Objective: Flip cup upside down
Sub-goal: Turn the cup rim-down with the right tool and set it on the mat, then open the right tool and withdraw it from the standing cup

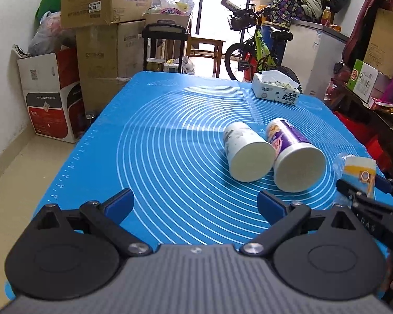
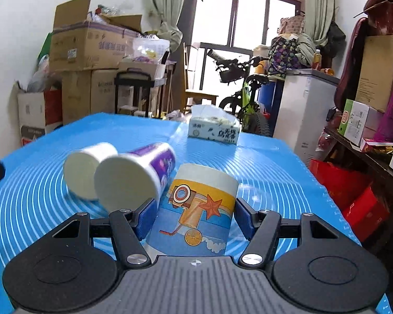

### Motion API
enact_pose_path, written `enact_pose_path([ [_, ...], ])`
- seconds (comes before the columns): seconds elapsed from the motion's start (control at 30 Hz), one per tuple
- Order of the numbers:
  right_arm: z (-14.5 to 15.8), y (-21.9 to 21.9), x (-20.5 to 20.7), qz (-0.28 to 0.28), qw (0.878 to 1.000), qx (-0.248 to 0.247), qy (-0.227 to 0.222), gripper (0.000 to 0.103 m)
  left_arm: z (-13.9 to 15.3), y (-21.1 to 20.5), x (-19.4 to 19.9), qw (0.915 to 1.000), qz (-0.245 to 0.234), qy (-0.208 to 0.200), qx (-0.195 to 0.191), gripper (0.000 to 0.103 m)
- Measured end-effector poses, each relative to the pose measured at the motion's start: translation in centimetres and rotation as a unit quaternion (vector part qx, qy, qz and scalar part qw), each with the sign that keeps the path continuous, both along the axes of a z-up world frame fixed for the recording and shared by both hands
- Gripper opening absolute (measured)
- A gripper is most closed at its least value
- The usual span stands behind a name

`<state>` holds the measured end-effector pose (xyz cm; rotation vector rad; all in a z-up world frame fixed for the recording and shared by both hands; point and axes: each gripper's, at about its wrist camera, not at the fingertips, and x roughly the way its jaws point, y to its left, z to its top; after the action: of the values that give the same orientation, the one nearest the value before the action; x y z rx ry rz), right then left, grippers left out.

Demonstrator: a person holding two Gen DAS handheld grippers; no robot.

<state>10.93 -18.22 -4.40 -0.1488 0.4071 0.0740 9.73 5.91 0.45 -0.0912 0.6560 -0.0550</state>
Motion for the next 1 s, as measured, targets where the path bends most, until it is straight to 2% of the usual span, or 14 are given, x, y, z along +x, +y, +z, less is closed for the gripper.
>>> enact_pose_path([
  [0.27,0.2,0.3,-2.3,0.011,1.0,0.001,0.026,0.057,-0.5,-1.3,-0.7,1.0,-0.009,0.004,0.0,0.099],
  [0.47,-0.1,0.0,-3.1,0.007,0.999,0.01,0.043,0.056,-1.0,-2.5,-1.8,0.9998,-0.005,-0.014,0.014,0.099],
  [0.67,-0.1,-0.4,-4.2,-0.001,0.999,0.013,0.052,0.077,-1.3,-3.6,-3.1,0.9997,-0.003,-0.02,0.014,0.099],
  [0.77,0.5,-0.7,-5.2,-0.005,0.998,0.026,0.056,0.08,-1.1,-4.3,-4.0,0.9996,-0.009,-0.018,0.02,0.099],
  [0.83,1.0,-1.0,-6.4,-0.005,0.998,0.036,0.057,0.091,-0.9,-4.8,-4.6,0.9993,-0.011,-0.02,0.028,0.099],
  [0.9,1.4,-1.4,-7.4,-0.003,0.997,0.044,0.057,0.098,-0.7,-5.3,-5.4,0.9991,-0.01,-0.024,0.034,0.099],
  [1.0,1.9,-2.1,-9.4,-0.001,0.997,0.055,0.059,0.102,-0.4,-6.0,-6.6,0.9988,-0.013,-0.028,0.037,0.099],
])
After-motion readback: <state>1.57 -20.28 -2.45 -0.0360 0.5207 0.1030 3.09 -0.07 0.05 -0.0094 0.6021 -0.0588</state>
